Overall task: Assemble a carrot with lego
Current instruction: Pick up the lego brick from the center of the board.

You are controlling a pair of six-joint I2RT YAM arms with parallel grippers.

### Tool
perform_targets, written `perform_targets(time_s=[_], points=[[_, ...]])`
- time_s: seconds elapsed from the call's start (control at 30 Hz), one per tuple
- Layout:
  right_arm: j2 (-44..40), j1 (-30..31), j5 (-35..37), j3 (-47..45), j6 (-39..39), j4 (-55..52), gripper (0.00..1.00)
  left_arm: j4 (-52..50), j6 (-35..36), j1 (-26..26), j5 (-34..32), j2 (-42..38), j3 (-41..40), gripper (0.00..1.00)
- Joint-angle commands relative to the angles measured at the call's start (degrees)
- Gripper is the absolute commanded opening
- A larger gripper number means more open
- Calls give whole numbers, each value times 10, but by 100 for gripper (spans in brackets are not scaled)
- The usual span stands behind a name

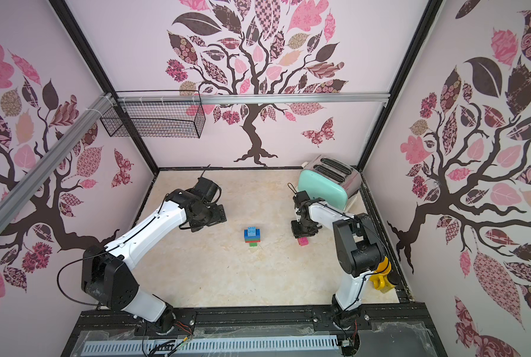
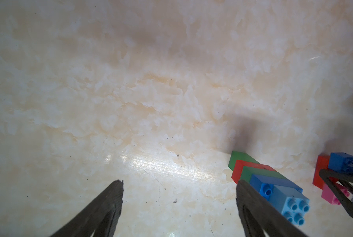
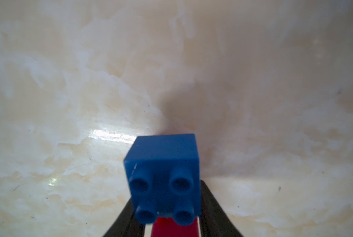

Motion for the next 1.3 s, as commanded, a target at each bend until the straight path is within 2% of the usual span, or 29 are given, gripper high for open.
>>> perform_targets(time_s=[0.0,0.17,0.33,0.43,0.6,0.7,0.73,0.97,1.27], points=[[7,5,10,-2,-6,-6,43,7,9,5,3,-14,-2,88],[8,5,14,3,-5,-4,41,8,11,10,4,-17,-4,88],[15,5,12,4,-6,-6,32,9,12,14,5,-18,-6,88],[18,6,11,7,-6,-8,25,10,14,16,7,-18,-6,88],[12,7,0,29,-18,-22,4,10,16,21,9,-18,-7,88],[-5,11,-17,48,-36,-32,7,10,17,27,12,-20,-9,89],[-10,12,-26,57,-39,-38,1,10,18,30,15,-22,-11,89],[-43,42,-42,133,-84,-93,0,20,34,69,36,-37,-35,89],[-51,124,-68,262,-222,-183,0,37,67,118,78,-65,-84,89]])
